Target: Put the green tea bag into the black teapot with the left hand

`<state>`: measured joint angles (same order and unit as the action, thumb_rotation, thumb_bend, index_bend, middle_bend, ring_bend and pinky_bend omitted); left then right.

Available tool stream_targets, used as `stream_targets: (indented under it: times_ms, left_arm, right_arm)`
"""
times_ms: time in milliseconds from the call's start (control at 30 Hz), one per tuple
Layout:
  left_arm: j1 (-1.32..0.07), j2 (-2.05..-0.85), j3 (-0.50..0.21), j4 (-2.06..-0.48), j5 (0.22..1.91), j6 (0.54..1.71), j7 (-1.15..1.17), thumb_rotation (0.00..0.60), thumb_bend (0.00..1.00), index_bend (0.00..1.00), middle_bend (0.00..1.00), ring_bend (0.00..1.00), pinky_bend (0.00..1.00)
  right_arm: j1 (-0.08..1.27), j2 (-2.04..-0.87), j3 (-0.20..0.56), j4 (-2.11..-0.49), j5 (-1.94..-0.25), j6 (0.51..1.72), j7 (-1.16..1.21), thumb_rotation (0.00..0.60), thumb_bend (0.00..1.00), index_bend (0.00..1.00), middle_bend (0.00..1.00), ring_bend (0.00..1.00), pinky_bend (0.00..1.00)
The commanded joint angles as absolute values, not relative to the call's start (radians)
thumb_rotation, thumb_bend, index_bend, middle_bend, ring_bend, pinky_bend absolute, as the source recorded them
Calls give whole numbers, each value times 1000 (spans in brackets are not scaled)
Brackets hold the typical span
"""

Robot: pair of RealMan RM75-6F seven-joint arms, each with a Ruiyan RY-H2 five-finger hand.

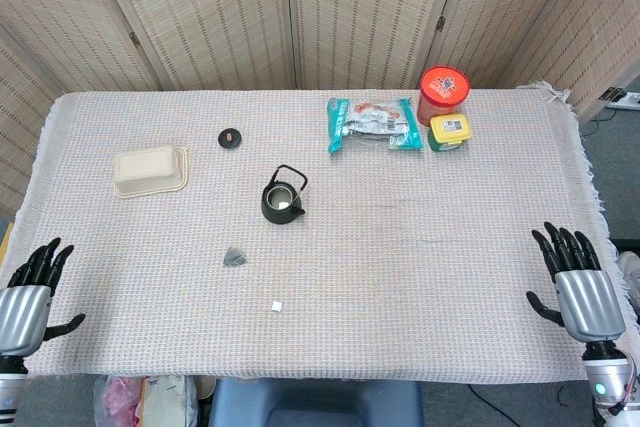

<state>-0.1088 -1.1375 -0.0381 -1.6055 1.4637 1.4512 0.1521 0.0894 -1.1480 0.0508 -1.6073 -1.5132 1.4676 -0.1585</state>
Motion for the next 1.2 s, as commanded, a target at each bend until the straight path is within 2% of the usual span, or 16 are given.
stream_targets:
  times_ms: [33,600,667,733,800,833,900,967,1100,1200]
  left_arm:
    - [-109,-1138,-38,-1606,1465,1451,152,600,110,0,0,25,224]
    - [-118,-1136,-9,-1613,1531,1446,141,600,111,0,0,24,224]
    - [-130,-1126,-3,-1619,1574,1449,134,600,111,0,28,52,270]
    - [-145,-1121,-4,-1620,1626,1469,123,600,110,0,311,257,501]
    - [-169,-1114,-2,-1630,1694,1481,73,600,111,5,797,619,858]
    - [-180,-1118,-4,-1631,1723,1492,42,600,111,29,918,748,947]
    - [-201,-1141,-13,-1630,1757,1512,-44,600,111,116,1000,924,1000]
    - [-225,-1139,-9,-1641,1755,1476,-92,600,112,189,1000,993,1000]
    - [-290,-1119,4,-1705,1724,1341,-152,600,140,236,1000,1000,1000]
    - [-326,-1122,6,-1744,1706,1266,-114,600,163,250,1000,1000,1000]
  right_arm:
    - [89,-1148,51,-1607,-1514,1468,-159,600,174,0,0,0,0]
    - [70,-1131,42,-1609,-1541,1506,-120,600,174,0,0,0,0]
    - [67,-1127,43,-1609,-1548,1515,-109,600,174,0,0,0,0]
    - [67,-1123,41,-1607,-1557,1520,-100,600,174,0,0,0,0]
    - [68,-1120,39,-1606,-1568,1522,-89,600,174,0,0,0,0]
    - [68,-1117,37,-1605,-1573,1523,-84,600,174,0,0,0,0]
    - [67,-1111,35,-1603,-1582,1527,-66,600,174,0,0,0,0]
    - [65,-1105,35,-1600,-1588,1534,-47,600,174,0,0,0,0]
    - [57,-1088,32,-1591,-1607,1559,2,600,174,0,0,0,0]
    - [46,-1076,33,-1584,-1618,1589,43,600,174,0,0,0,0]
